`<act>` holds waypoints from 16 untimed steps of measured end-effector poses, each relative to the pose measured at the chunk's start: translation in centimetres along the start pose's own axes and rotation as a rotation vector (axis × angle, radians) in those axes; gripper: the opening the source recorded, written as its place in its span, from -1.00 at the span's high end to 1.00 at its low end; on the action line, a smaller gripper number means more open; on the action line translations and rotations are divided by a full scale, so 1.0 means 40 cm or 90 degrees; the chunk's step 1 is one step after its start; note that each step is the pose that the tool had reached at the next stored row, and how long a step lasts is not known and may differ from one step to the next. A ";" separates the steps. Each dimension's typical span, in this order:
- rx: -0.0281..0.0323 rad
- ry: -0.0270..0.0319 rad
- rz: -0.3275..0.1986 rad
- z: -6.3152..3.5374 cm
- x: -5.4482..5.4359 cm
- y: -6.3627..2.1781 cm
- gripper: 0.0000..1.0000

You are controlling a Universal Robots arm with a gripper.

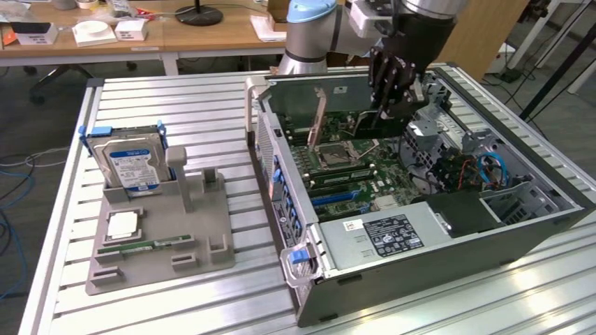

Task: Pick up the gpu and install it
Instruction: 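Insert the gpu into the slot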

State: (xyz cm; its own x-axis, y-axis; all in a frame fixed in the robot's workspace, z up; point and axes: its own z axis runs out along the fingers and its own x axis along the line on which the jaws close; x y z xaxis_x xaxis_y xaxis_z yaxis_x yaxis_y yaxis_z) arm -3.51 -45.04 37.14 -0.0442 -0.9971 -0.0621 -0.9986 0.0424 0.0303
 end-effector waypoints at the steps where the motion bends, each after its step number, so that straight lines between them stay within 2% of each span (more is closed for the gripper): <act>1: 0.0000 0.0000 0.000 0.004 0.000 0.000 0.47; 16: 0.0000 0.0001 -0.004 0.073 0.004 -0.002 0.47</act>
State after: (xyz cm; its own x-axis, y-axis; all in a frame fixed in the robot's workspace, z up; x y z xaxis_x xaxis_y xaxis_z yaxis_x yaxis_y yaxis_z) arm -3.51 -45.04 34.22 -0.0376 -0.9974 -0.0621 -0.9989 0.0358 0.0299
